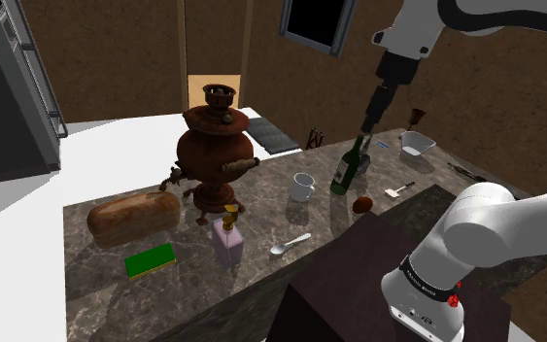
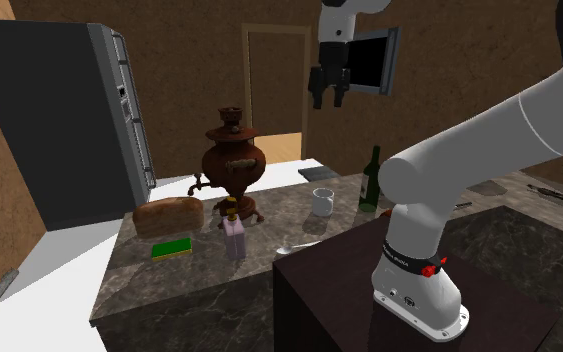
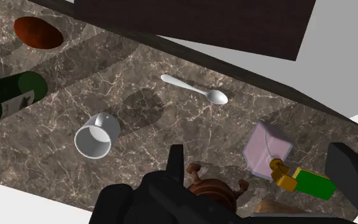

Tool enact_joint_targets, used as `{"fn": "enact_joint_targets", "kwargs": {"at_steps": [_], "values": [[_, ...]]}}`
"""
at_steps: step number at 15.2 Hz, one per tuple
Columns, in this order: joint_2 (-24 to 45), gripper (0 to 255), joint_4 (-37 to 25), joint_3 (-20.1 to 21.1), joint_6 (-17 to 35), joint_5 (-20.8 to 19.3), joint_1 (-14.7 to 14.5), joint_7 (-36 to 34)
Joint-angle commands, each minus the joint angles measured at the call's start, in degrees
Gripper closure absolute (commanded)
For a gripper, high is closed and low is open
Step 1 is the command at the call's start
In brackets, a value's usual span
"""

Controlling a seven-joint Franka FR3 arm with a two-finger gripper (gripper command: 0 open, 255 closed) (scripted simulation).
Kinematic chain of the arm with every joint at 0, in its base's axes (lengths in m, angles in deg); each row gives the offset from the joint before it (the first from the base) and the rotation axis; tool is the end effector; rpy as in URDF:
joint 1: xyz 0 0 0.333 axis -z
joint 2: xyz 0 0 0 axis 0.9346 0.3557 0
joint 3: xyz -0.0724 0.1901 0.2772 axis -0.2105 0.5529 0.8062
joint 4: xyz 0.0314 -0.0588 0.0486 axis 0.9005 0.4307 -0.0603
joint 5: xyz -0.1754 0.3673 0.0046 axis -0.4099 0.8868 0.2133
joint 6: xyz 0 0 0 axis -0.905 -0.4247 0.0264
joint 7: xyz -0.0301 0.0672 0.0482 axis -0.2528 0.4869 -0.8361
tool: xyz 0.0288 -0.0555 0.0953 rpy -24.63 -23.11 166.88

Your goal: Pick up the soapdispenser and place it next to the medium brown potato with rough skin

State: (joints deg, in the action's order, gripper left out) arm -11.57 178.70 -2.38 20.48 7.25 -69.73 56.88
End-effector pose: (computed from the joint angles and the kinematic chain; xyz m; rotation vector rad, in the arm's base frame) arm 0.2853 0.0369 0.5980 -3.0758 -0.3436 -0.0091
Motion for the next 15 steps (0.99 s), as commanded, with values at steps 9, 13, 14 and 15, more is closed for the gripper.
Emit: {"fn": "enact_joint_targets", "kwargs": {"at_steps": [9,13,14,15], "values": [[5.7,0,8.4,7.6,14.8,4.4,-1.4,-7.3],[11.0,0,10.7,11.7,22.9,6.2,-1.9,-11.0],[12.6,0,11.0,12.7,24.9,6.5,-2.0,-12.0],[14.3,0,11.3,13.8,27.0,6.8,-2.1,-12.9]]}}
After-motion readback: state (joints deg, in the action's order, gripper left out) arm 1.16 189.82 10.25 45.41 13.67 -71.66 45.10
